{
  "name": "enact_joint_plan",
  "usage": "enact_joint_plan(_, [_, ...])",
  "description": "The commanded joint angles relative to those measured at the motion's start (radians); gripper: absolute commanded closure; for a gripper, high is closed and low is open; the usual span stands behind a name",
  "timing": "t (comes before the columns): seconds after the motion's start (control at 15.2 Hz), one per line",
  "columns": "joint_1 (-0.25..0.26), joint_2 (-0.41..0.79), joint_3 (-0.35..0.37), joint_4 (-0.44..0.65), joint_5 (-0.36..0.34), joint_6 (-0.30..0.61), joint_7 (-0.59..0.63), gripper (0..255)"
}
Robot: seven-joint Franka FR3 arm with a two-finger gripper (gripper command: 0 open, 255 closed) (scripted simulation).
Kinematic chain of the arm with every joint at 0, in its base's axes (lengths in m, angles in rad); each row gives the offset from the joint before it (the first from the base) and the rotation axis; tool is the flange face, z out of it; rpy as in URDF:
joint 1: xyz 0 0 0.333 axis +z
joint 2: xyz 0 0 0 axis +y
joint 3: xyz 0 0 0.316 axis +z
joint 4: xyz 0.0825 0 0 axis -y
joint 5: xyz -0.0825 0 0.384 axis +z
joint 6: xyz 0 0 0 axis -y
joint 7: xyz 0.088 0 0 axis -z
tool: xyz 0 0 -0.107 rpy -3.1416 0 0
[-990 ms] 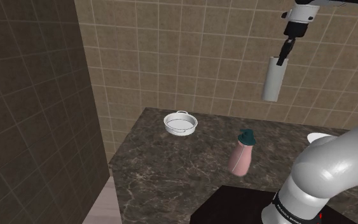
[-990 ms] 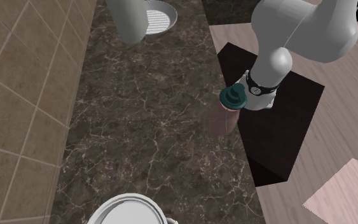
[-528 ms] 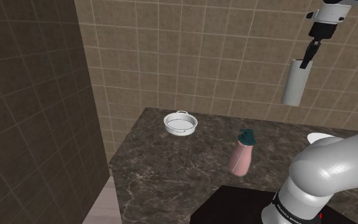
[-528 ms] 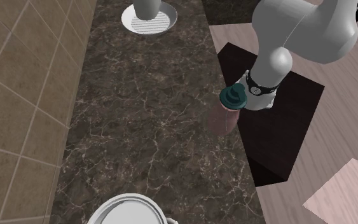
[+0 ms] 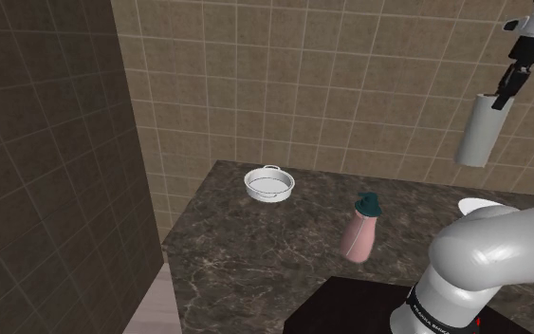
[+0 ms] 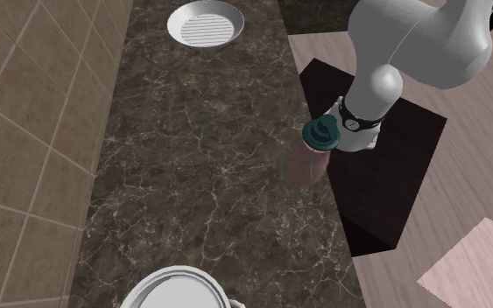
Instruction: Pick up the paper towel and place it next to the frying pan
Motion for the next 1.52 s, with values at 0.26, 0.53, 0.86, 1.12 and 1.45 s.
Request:
enact_joint_plan(0.26, [-0.023, -0.033, -0.091, 0.064, -0.067, -0.046, -0.138, 255])
enact_joint_plan(0.53, [-0.023, -0.041, -0.162, 0.125, -0.110, -0.072, -0.234, 255])
enact_joint_plan(0.86, [-0.002, -0.034, -0.268, 0.228, -0.159, -0.100, -0.359, 255])
enact_joint_plan(1.12, [0.042, -0.020, -0.369, 0.336, -0.196, -0.123, -0.463, 255])
enact_joint_plan(1.45, [0.142, 0.001, -0.523, 0.510, -0.243, -0.159, -0.598, 255])
